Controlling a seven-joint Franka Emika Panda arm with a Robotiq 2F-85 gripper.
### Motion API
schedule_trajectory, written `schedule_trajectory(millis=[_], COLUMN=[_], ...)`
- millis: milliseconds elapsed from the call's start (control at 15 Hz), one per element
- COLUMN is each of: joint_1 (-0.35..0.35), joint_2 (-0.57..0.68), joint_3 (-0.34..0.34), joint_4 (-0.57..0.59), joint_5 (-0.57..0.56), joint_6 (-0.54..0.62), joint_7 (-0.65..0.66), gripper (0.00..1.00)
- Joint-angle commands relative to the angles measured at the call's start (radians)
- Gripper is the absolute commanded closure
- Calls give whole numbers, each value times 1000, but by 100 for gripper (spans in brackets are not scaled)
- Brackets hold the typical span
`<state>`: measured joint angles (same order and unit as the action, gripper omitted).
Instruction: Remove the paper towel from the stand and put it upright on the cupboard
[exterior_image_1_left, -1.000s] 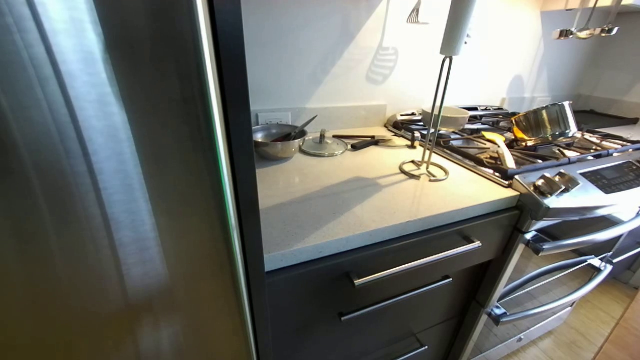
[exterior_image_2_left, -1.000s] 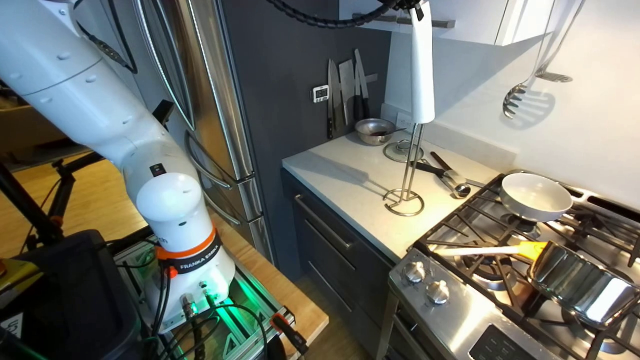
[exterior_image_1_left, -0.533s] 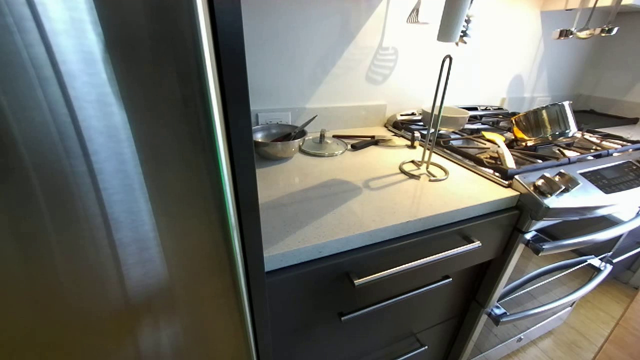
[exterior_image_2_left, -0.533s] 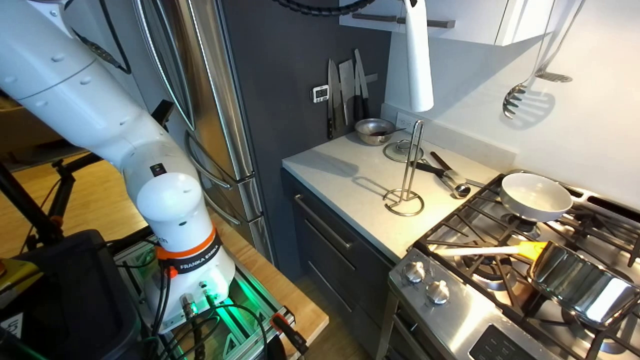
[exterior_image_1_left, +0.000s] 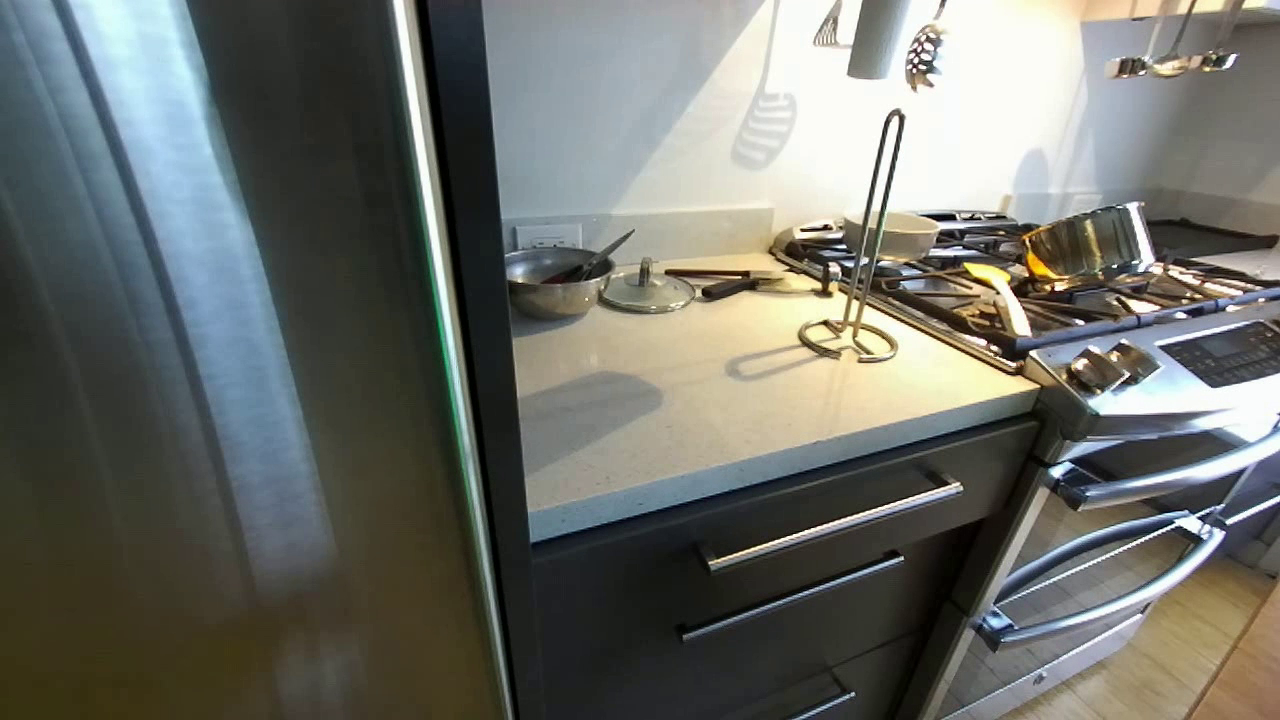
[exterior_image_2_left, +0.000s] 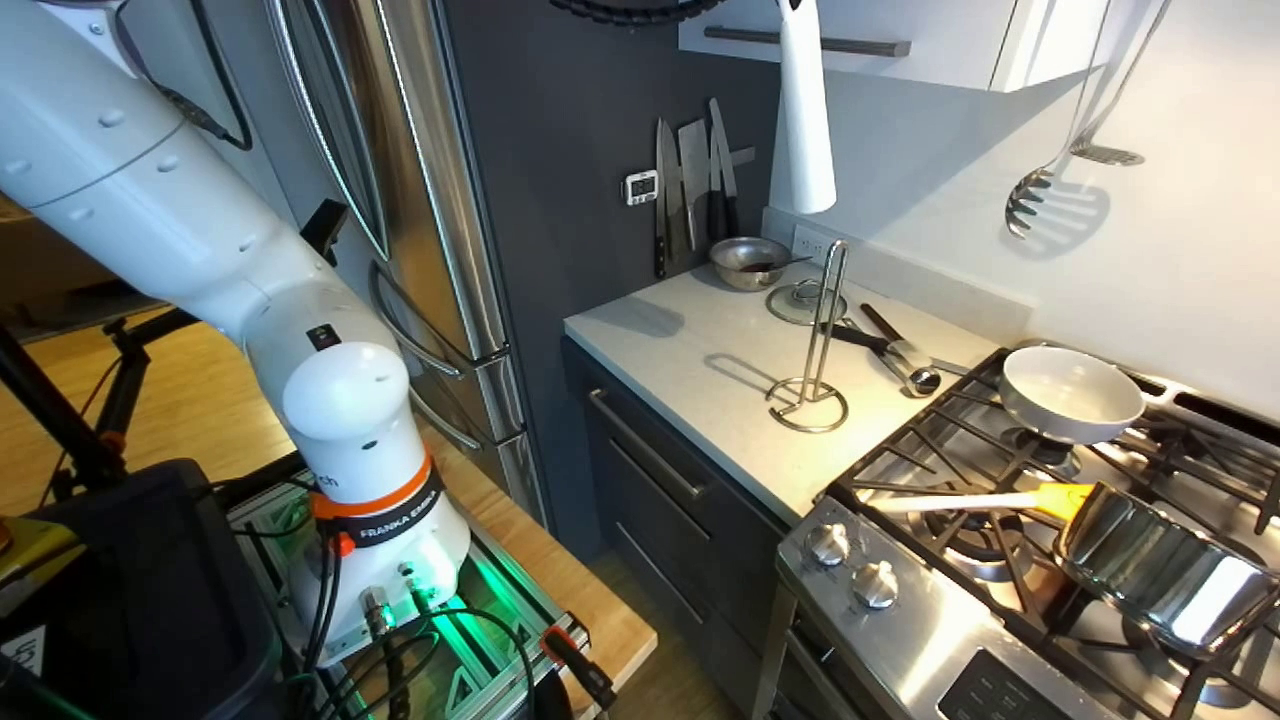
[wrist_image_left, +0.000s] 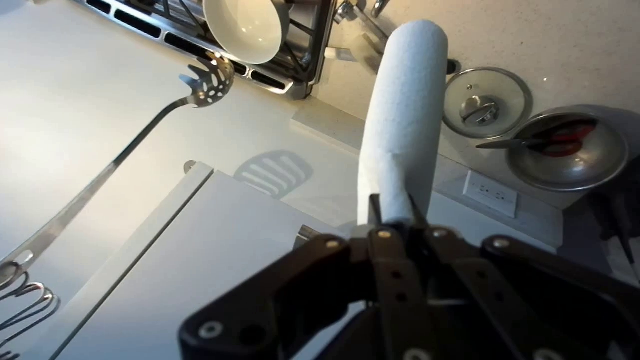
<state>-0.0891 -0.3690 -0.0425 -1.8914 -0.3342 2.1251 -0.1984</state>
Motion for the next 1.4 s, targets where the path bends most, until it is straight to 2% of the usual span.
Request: schedule_trajectory(millis=[0,400,733,1333], joint_1=[36,56,70,65], joint_2=[-12,20,69,167], joint_3=[-18,-32,-42,-28], joint_4=[-30,-78,-125,-196], joint_5=[61,138,223,238], joint_6=[-46,-70,-32,15], joint_7=[-53,-100,-116,-112], gripper=[93,90,99,96])
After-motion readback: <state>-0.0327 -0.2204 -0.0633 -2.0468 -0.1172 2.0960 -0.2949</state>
